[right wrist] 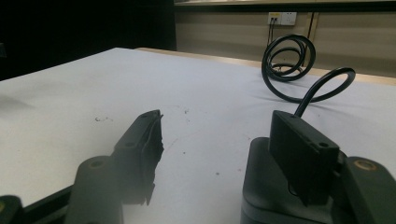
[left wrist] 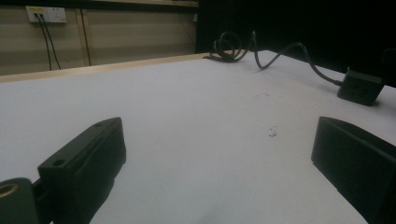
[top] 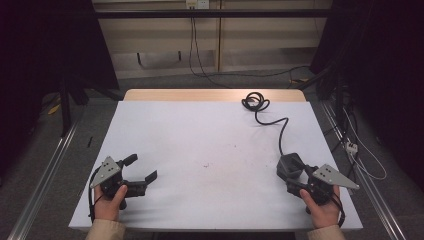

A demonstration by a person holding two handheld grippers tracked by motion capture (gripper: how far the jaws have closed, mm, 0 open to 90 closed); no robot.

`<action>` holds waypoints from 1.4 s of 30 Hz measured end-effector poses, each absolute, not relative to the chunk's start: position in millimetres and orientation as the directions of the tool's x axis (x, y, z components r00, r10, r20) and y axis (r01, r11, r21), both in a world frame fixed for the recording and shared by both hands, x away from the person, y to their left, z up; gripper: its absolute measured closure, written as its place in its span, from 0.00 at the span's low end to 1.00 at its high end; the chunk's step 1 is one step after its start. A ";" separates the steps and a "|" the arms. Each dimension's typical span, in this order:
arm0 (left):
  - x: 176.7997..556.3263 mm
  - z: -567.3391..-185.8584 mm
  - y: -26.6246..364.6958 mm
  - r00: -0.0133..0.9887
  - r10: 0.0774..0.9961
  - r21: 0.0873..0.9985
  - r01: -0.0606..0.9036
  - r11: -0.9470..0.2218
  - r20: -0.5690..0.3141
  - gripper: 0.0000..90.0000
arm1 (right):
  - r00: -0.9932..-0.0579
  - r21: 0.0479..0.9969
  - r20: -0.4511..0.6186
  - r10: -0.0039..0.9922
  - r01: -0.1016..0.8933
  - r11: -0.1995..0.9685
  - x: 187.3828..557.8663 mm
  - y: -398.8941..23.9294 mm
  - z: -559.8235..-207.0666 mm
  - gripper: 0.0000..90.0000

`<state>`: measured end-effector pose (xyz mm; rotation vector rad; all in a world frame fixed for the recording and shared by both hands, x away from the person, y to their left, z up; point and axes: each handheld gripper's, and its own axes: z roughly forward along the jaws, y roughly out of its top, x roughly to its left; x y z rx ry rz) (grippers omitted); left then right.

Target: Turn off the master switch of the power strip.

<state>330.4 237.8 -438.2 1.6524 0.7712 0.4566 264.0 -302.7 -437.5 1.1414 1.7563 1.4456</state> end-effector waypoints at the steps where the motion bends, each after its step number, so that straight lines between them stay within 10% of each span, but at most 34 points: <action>1: 330.4 -438.2 237.7 0.704 0.701 0.967 0.239 -0.083 -0.113 0.03 | -0.463 0.966 0.077 0.883 0.252 0.048 264.4 -303.4 -437.4 0.41; 42: 329.9 -437.8 238.0 0.699 0.707 0.968 0.236 -0.084 -0.109 0.03 | -0.470 0.953 0.093 0.878 0.297 0.058 270.3 -317.2 -433.7 0.75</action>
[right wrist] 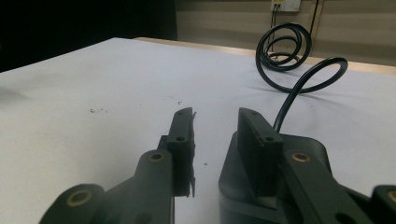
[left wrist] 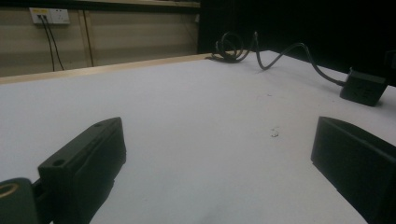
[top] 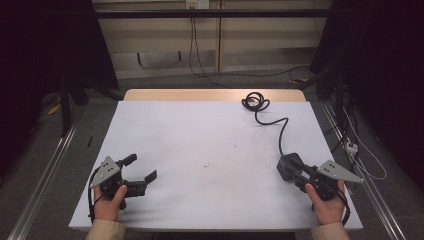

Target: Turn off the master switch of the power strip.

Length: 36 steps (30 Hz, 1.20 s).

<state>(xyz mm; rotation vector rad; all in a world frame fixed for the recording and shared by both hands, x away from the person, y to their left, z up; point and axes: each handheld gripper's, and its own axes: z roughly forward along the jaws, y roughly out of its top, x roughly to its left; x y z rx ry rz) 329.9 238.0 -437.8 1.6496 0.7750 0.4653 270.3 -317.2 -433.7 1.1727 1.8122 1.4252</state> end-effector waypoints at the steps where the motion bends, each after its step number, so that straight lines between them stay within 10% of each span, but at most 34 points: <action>1: 330.0 -437.9 238.1 0.699 0.707 0.968 0.236 -0.084 -0.109 0.03 | -0.470 0.953 0.093 0.878 0.298 0.059 270.5 -317.6 -433.8 0.75; 36: 329.8 -437.9 238.0 0.697 0.709 0.968 0.234 -0.086 -0.106 0.03 | -0.470 0.943 0.112 0.876 0.327 0.055 273.6 -327.7 -431.6 0.88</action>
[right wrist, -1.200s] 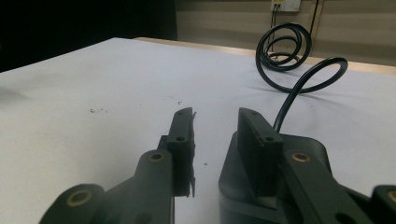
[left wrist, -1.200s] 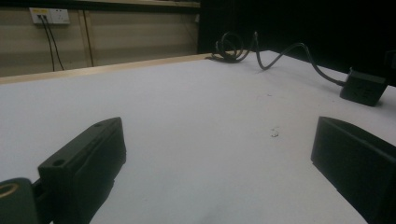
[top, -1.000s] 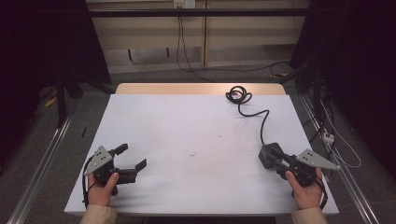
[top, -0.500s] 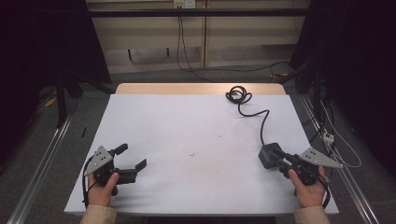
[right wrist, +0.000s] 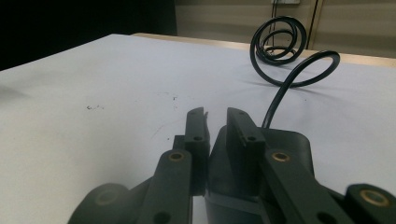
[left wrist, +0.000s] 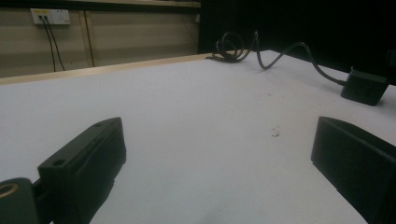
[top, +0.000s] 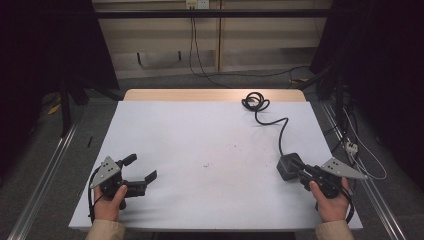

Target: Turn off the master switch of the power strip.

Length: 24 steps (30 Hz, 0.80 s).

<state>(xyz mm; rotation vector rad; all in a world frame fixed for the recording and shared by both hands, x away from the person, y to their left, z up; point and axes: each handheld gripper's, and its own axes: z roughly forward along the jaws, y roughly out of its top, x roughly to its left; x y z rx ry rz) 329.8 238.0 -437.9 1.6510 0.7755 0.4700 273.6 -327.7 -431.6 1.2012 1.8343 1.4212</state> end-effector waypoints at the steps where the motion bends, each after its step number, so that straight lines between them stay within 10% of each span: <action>1: 329.8 -437.9 238.0 0.697 0.709 0.968 0.235 -0.087 -0.106 0.03 | -0.470 0.943 0.109 0.876 0.327 0.058 273.8 -328.1 -431.5 0.88; 24: 329.9 -438.0 238.5 0.693 0.713 0.969 0.232 -0.088 -0.102 0.03 | -0.448 0.934 0.132 0.885 0.355 0.041 278.3 -337.1 -426.3 1.00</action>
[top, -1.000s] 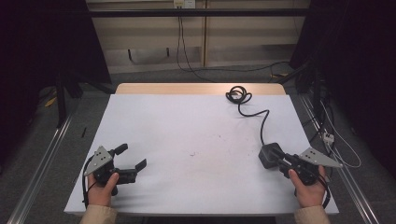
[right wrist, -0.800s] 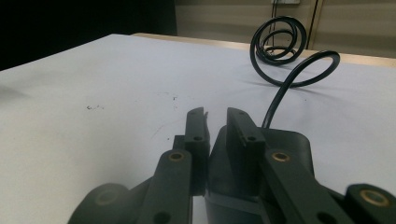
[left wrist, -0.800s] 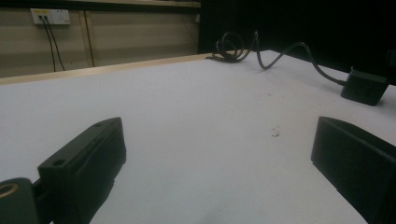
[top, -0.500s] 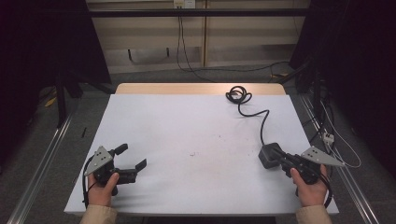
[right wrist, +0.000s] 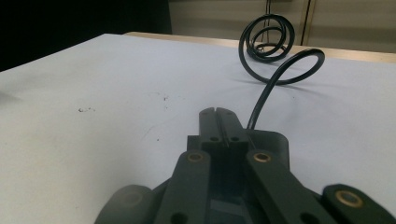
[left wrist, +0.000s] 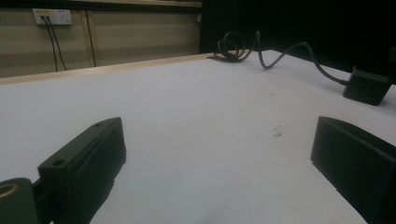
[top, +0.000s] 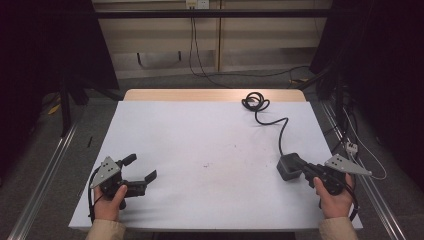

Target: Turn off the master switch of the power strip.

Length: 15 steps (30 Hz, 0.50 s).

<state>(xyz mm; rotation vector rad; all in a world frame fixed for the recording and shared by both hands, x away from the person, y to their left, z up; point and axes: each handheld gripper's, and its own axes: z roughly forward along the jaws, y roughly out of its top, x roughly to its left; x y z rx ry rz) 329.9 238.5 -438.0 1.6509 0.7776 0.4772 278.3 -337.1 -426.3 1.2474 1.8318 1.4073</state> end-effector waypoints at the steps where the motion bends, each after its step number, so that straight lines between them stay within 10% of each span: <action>1: 329.9 -438.0 238.5 0.693 0.713 0.969 0.232 -0.088 -0.102 0.03 | -0.447 0.933 0.132 0.885 0.356 0.041 278.4 -337.0 -426.3 1.00; 15: 330.0 -437.9 239.0 0.692 0.716 0.969 0.229 -0.089 -0.098 0.03 | -0.449 0.924 0.139 0.882 0.380 0.048 279.4 -336.9 -424.8 1.00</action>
